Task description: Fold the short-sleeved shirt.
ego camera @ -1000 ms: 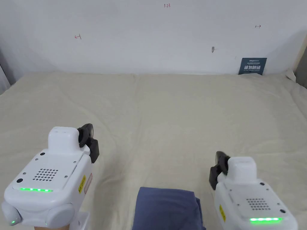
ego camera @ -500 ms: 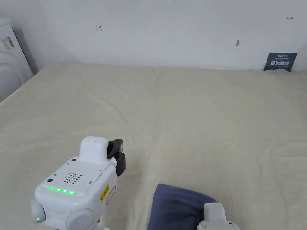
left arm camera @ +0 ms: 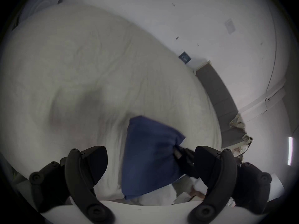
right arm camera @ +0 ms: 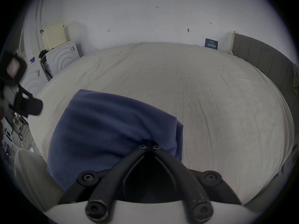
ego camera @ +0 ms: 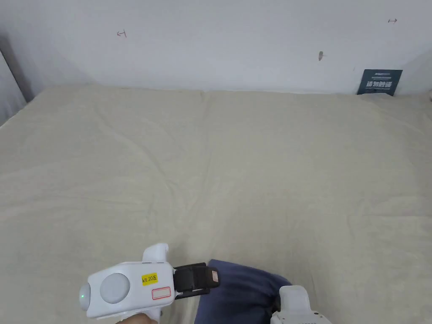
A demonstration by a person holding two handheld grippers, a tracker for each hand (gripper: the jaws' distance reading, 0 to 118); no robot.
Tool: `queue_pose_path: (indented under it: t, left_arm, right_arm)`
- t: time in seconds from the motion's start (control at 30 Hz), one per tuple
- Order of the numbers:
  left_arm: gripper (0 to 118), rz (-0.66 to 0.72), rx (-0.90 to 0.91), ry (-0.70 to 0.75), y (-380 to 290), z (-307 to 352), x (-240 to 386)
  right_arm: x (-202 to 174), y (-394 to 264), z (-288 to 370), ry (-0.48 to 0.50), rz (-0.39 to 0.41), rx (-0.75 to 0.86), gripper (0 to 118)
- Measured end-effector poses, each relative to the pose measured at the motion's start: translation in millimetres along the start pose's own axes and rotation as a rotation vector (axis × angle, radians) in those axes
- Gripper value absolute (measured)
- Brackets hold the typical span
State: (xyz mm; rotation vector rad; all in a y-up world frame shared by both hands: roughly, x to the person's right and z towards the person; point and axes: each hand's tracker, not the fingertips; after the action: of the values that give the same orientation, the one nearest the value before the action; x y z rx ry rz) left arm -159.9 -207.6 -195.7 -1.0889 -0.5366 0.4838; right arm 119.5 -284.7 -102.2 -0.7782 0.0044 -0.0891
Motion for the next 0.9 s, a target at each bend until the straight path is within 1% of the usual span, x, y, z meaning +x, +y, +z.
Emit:
queue_pose_path:
  t: [0.1, 0.17, 0.2, 0.27, 0.3, 0.43, 0.47, 0.5, 0.57, 0.63, 0.7, 0.77, 0.8, 0.9]
  left_arm:
    - [109, -0.037, -0.066, 0.022, -1, -22, -5]
    - [107, -0.04, -0.096, -0.005, 0, -35, -11]
    - [100, -0.033, -0.108, -0.01, -3, -40, -13]
    - [82, -0.032, -0.13, -0.032, -4, -52, -18]
    - [70, -0.028, -0.141, -0.039, -6, -58, -21]
    - [35, 0.019, -0.139, -0.092, -14, -65, -26]
    - [29, 0.034, -0.144, -0.097, -15, -66, -26]
    - [27, 0.043, -0.134, -0.096, -17, -67, -25]
    - [24, 0.003, -0.083, -0.066, -22, -62, -17]
    - [22, -0.009, -0.055, -0.048, -22, -53, -9]
    - [21, 0.014, -0.022, -0.068, -17, -43, -12]
    - [21, 0.01, -0.016, -0.068, -8, -32, -16]
    - [21, 0.003, -0.012, -0.068, -1, -26, -20]
    - [21, -0.053, 0.023, -0.001, 24, -3, -37]
  right_arm:
    - [1, 1, 0, 0.007, 0.004, -0.005, 0]
    - [2, 1, 0, 0.012, 0.011, -0.006, 0]
    - [2, 1, 0, 0.015, 0.012, -0.006, 0]
    - [6, 0, 0, 0.028, 0.003, -0.003, 0]
    - [10, -1, 0, 0.046, -0.015, 0.001, 0]
    - [20, 2, 0, 0.089, -0.077, -0.016, 0]
    - [20, 4, 0, 0.095, -0.085, -0.02, 0]
    - [21, 5, 1, 0.097, -0.089, -0.024, 0]
    - [22, 10, 4, 0.104, -0.093, -0.028, 0]
    - [21, 15, 13, 0.096, -0.1, -0.014, 0]
    - [24, 24, 27, 0.09, -0.116, 0.062, 0]
    - [24, 37, 39, 0.085, -0.118, 0.101, 0]
    - [24, 44, 47, 0.081, -0.107, 0.135, 0]
    - [18, 68, 65, 0.038, -0.066, 0.227, 0]
